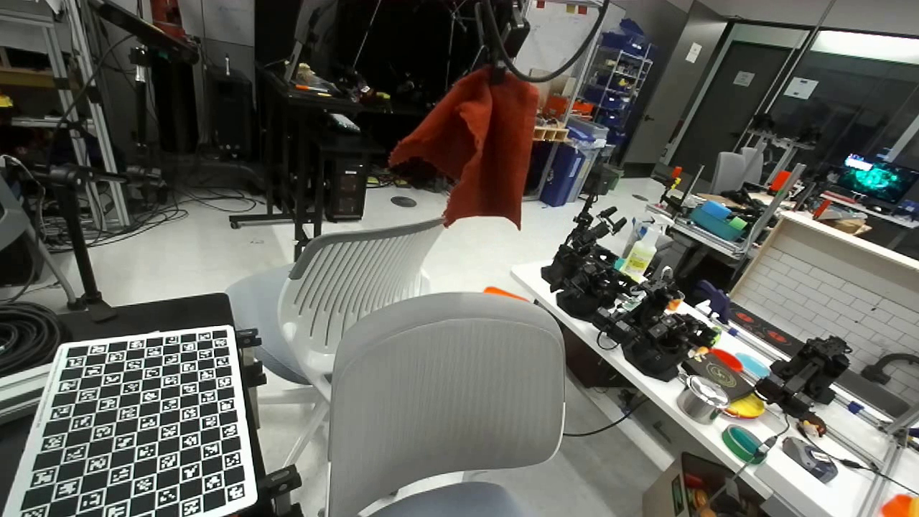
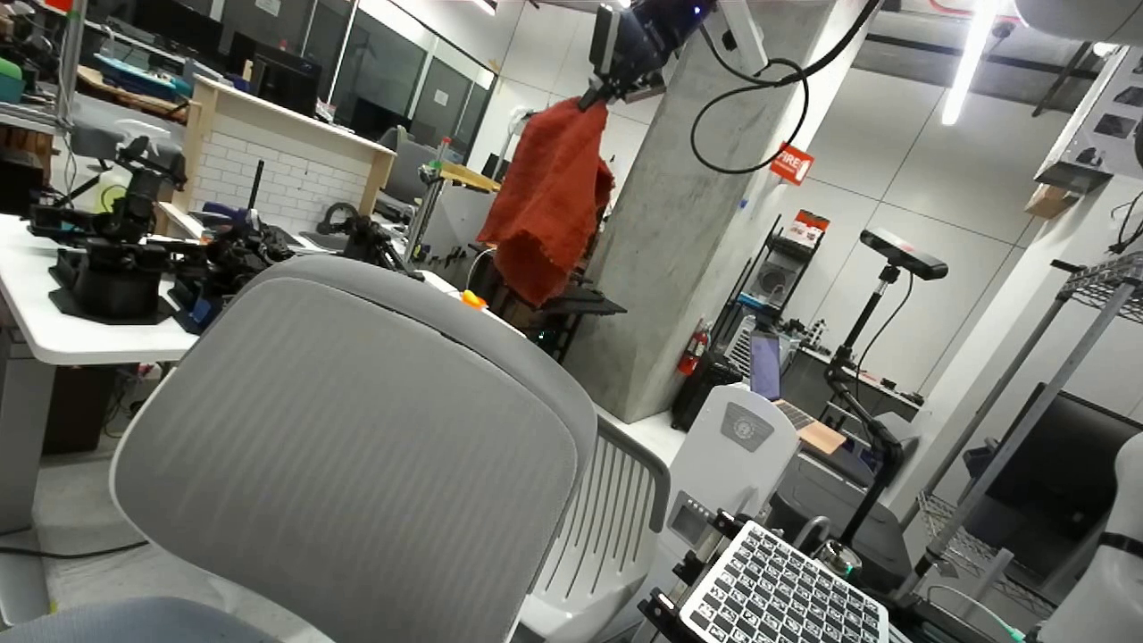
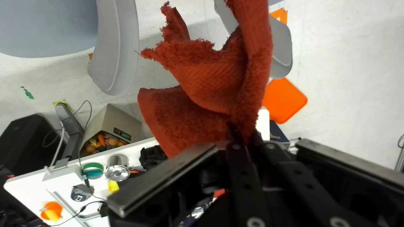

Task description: Move the red cloth to the backrest of the other chair and then place it back

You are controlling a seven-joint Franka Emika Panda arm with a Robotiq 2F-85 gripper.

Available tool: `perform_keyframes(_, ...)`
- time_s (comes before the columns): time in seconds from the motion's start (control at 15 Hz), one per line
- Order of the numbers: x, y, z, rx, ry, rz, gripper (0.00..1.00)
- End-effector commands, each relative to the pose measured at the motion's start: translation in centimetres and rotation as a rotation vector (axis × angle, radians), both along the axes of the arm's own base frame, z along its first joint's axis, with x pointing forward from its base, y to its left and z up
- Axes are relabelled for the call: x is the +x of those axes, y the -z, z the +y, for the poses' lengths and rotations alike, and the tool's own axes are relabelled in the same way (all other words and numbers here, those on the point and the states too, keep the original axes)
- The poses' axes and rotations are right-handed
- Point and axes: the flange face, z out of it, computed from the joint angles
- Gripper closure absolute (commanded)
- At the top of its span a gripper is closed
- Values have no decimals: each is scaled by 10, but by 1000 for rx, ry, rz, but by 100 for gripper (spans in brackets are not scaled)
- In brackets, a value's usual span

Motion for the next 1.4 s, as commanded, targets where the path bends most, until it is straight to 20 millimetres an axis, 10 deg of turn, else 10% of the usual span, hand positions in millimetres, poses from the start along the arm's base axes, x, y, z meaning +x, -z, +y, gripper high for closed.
perform_keyframes(0.0,-14,19,36,-33,-52,24,98)
perform_keyframes(0.67,-27,106,40,-102,-87,161,98)
perform_keyframes(1.33,-35,143,54,-134,-118,153,98)
